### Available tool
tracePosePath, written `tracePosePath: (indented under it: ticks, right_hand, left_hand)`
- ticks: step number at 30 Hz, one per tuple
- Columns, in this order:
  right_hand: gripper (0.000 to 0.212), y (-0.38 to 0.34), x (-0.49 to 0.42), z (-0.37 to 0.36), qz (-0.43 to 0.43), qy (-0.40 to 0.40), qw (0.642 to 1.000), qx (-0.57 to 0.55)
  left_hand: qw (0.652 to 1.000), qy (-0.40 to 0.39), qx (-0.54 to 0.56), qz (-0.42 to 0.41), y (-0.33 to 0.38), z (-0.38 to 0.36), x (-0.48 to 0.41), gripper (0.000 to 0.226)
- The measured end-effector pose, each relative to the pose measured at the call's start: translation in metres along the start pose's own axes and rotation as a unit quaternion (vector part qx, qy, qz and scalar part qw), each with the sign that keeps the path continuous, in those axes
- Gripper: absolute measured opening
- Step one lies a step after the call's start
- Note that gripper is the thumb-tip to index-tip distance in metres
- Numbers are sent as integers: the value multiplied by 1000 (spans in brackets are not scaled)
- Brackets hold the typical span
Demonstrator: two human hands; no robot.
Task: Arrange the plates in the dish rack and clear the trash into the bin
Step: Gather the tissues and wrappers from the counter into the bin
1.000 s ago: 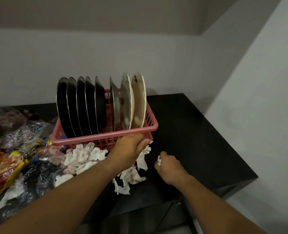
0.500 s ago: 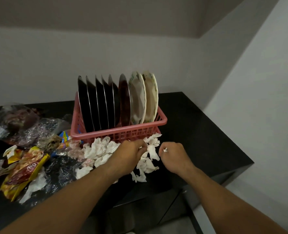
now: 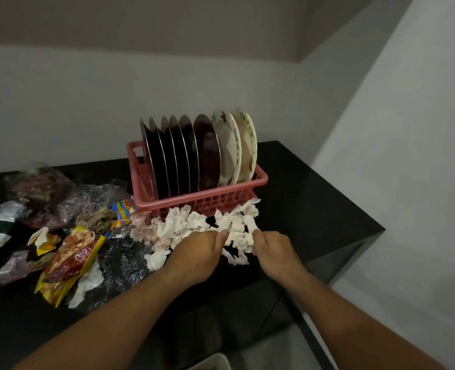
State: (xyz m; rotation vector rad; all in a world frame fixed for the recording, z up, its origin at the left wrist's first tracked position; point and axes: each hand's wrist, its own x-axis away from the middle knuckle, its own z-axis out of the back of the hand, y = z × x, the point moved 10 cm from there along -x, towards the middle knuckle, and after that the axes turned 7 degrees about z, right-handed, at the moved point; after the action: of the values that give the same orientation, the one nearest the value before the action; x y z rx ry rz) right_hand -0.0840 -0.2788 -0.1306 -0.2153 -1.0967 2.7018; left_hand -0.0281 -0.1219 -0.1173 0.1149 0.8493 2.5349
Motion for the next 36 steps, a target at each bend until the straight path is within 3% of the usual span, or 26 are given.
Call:
tracePosePath:
  ticks: [3, 5, 8, 13, 17, 20, 24, 29, 36]
  right_hand:
    - [33, -10, 12, -7, 39, -34, 999, 13]
    - [35, -14, 25, -15, 64, -68, 995, -16]
    - [33, 1, 45, -21, 28, -100, 990, -99]
    - [24, 33, 75, -23, 8, -98, 990, -105]
    - [44, 58, 97, -38, 26, -68, 997, -15]
    - [56, 82, 117, -60, 0, -54, 998, -15]
    - [57, 120, 137, -96, -40, -63, 997, 14]
    - [51, 184, 152, -191, -66, -105, 992, 31]
    - [30, 297, 161, -390, -63, -277, 952, 113]
  left_hand:
    - [999, -34, 5, -24, 1, -3, 14, 31]
    - [999, -42, -8, -22, -1, -7, 24, 22]
    - [999, -49, -15, -6, -2, -19, 45, 17]
    - [998, 3, -62, -14, 7, -32, 82, 42]
    - [996, 2, -80, 40, -14, -65, 112, 65]
    - [997, -31, -46, 59, -36, -99, 129, 62]
    - [994, -60, -20, 85, -71, -140, 136, 58]
    - [992, -83, -44, 88, -145, -215, 152, 57]
    - [981, -130, -70, 129, -284, -335, 193, 50]
